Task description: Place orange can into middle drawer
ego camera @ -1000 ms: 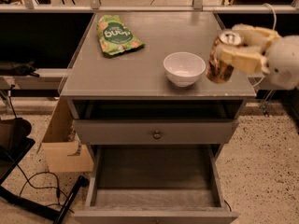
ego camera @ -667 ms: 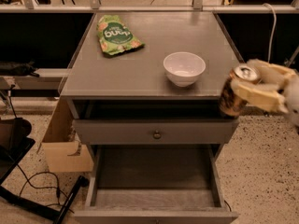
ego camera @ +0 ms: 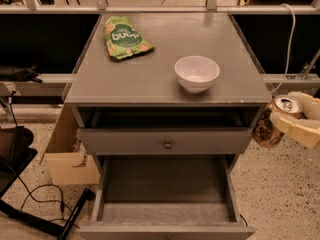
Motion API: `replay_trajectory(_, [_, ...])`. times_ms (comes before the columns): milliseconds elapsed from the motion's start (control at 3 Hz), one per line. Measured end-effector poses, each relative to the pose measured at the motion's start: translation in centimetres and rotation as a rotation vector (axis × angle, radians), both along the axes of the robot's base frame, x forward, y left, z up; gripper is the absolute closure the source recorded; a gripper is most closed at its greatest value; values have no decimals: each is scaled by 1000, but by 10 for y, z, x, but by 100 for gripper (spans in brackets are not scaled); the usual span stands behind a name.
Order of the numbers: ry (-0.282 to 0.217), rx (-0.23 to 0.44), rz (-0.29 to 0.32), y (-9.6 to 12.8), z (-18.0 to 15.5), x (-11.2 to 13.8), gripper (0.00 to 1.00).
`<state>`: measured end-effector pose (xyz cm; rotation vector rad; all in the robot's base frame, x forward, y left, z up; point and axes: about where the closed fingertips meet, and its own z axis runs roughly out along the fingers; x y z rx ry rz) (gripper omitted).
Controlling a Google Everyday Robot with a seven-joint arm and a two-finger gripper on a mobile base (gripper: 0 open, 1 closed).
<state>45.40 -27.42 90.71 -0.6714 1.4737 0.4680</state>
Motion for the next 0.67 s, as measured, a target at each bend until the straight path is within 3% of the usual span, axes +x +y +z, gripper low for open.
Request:
replay_trajectory(333, [32,-37,37,7,-28,12,100])
replay_trajectory(667, [58,-91,142,30,-123,18,100])
